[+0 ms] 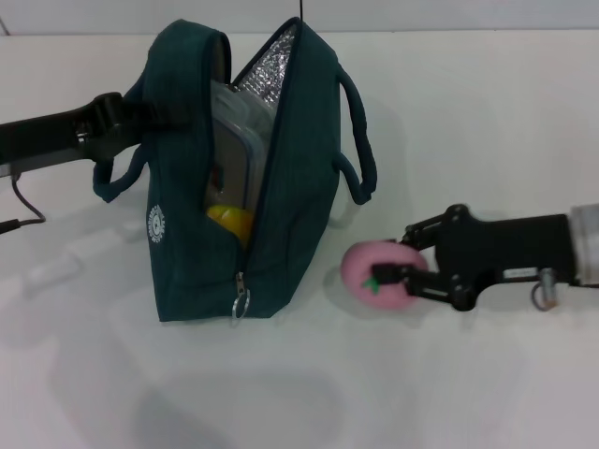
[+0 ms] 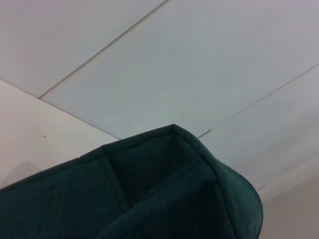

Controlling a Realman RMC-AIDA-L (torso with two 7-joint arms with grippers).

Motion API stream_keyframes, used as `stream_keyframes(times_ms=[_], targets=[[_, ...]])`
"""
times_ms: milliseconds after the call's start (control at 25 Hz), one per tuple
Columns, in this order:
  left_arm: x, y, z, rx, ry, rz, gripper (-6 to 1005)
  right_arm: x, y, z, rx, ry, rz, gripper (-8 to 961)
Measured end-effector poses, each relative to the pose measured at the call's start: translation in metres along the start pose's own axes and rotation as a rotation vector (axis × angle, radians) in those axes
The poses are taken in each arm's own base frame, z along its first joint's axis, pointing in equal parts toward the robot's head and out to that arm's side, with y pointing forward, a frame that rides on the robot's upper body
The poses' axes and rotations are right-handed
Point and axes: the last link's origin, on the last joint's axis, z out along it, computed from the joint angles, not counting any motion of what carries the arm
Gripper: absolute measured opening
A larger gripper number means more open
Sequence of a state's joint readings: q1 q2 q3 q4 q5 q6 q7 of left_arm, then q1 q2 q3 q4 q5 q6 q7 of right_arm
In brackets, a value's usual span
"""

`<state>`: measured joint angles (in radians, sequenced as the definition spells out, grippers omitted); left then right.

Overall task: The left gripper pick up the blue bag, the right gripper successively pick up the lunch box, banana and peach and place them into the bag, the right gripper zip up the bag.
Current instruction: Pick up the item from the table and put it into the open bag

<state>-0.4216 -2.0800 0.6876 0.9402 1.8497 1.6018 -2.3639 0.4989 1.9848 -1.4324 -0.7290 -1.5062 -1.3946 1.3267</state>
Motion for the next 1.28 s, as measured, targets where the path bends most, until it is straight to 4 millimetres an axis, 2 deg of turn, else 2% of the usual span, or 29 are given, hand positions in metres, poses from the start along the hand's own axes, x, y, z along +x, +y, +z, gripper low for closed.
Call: stream_keyframes(times_ms=[240, 440, 680, 880, 1160, 1280], targets=[[-0.001, 0.0, 0.001, 0.0, -0.004, -0.001, 36, -0.028, 0.005, -0.029, -0.015, -0.172, -0.039, 226], [-0.001, 0.001, 0.004, -0.008, -0.008, -0.004, 36, -0.06, 0.001, -0.031, -0.02, -0.296, -0.087, 188], [0.001, 0.002, 0.006, -0.023, 0.004, -0.002, 37, -0.095, -0.026, -0.007, 0.041, -0.354, -0.106, 136], [0.0, 0.003, 0.008, -0.05, 0.02, -0.011, 36, -0.116, -0.037, 0.022, 0.042, -0.317, -0.14, 104], [-0.001, 0.002, 0.012, -0.067, 0.027, -0.013, 37, -0.118, -0.041, 0.061, 0.06, -0.192, -0.179, 49], [-0.001, 0.002, 0.012, -0.067, 0.03, -0.012, 37, -0.112, -0.037, 0.069, 0.044, -0.158, -0.178, 46]])
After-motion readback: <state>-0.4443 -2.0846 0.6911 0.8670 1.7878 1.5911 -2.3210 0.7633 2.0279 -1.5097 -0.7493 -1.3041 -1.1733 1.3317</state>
